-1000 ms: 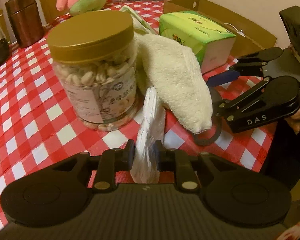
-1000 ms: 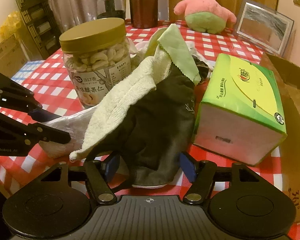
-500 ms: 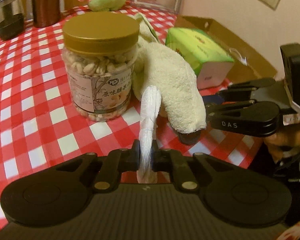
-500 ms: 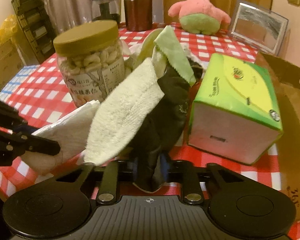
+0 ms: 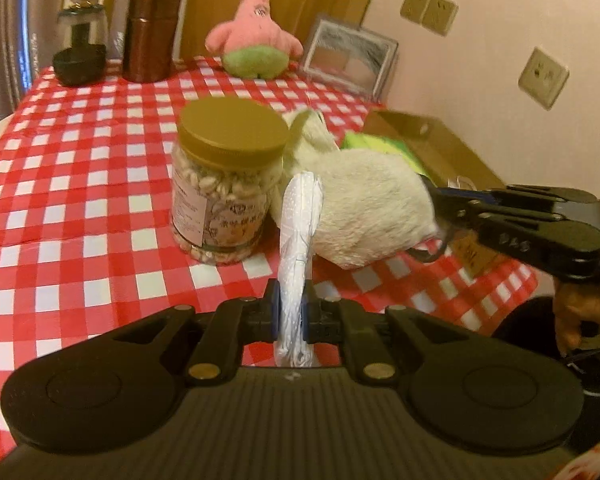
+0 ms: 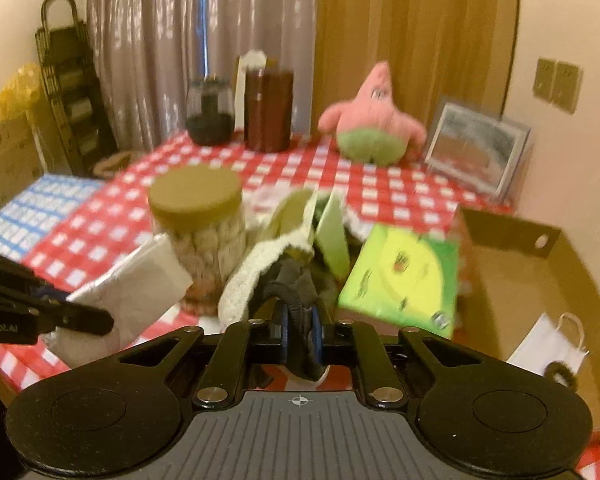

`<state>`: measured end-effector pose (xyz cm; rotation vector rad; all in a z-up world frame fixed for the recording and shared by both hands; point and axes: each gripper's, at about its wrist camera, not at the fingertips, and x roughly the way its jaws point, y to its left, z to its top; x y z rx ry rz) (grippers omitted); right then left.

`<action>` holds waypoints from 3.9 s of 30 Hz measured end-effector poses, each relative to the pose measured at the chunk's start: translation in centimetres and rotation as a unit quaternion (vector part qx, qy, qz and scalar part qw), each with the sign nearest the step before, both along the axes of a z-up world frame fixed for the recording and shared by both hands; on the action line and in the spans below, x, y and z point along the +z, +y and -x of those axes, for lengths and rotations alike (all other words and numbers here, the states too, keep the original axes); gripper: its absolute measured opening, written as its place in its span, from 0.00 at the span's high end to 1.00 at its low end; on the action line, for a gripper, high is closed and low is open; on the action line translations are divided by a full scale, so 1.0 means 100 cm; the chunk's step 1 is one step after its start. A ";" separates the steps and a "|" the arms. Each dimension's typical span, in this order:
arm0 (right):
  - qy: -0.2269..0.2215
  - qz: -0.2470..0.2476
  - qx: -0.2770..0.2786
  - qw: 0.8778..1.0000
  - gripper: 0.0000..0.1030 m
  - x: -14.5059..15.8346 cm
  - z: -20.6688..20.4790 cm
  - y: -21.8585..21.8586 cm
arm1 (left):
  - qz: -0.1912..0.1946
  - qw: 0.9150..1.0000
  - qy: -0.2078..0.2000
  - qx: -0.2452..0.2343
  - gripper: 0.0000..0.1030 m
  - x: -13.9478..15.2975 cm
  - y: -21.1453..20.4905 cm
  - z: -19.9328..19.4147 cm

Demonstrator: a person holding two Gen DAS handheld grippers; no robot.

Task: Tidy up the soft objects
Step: 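Lift the packet and the dark mask and carry them toward the tray, then lower both items into the tray and open both grippers, then withdraw both grippers from the tray back over the table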

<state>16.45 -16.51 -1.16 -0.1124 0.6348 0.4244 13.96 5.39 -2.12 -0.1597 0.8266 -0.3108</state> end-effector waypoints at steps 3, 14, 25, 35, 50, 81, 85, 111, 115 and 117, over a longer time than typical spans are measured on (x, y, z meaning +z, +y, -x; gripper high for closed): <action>-0.018 -0.014 -0.004 1.000 0.92 0.019 0.005 -0.010 | 0.008 1.000 -0.010 0.015 0.92 0.012 0.000 0.004; -0.103 0.015 0.007 0.995 0.94 0.068 0.010 -0.031 | 0.004 0.999 -0.050 0.016 0.92 0.049 -0.017 0.008; -0.135 -0.009 -0.039 0.990 0.94 0.105 0.009 -0.084 | 0.015 0.997 -0.078 -0.014 0.92 0.080 -0.058 -0.007; -0.166 0.009 -0.110 0.980 0.94 0.122 0.016 -0.155 | 0.049 0.990 -0.095 -0.087 0.92 0.107 -0.143 -0.047; -0.130 0.029 -0.185 0.974 0.94 0.063 -0.010 -0.239 | 0.071 0.986 -0.043 -0.144 0.91 0.056 -0.272 -0.120; 0.052 -0.031 -0.145 0.988 0.48 -0.038 -0.031 -0.244 | 0.012 0.995 -0.042 -0.093 0.52 0.054 -0.222 -0.096; 0.051 -0.029 -0.146 0.987 0.47 -0.032 -0.019 -0.240 | 0.014 0.995 -0.048 -0.086 0.52 0.060 -0.211 -0.083; -0.010 -0.119 -0.098 0.988 0.38 0.072 0.062 -0.144 | 0.009 0.996 -0.058 0.061 0.37 0.074 -0.073 0.028; -0.005 -0.123 -0.077 0.989 0.37 0.069 0.066 -0.122 | 0.001 0.995 -0.053 0.080 0.36 0.070 -0.055 0.040; 0.001 -0.123 -0.069 0.990 0.37 0.066 0.067 -0.113 | -0.003 0.995 -0.051 0.087 0.36 0.068 -0.049 0.044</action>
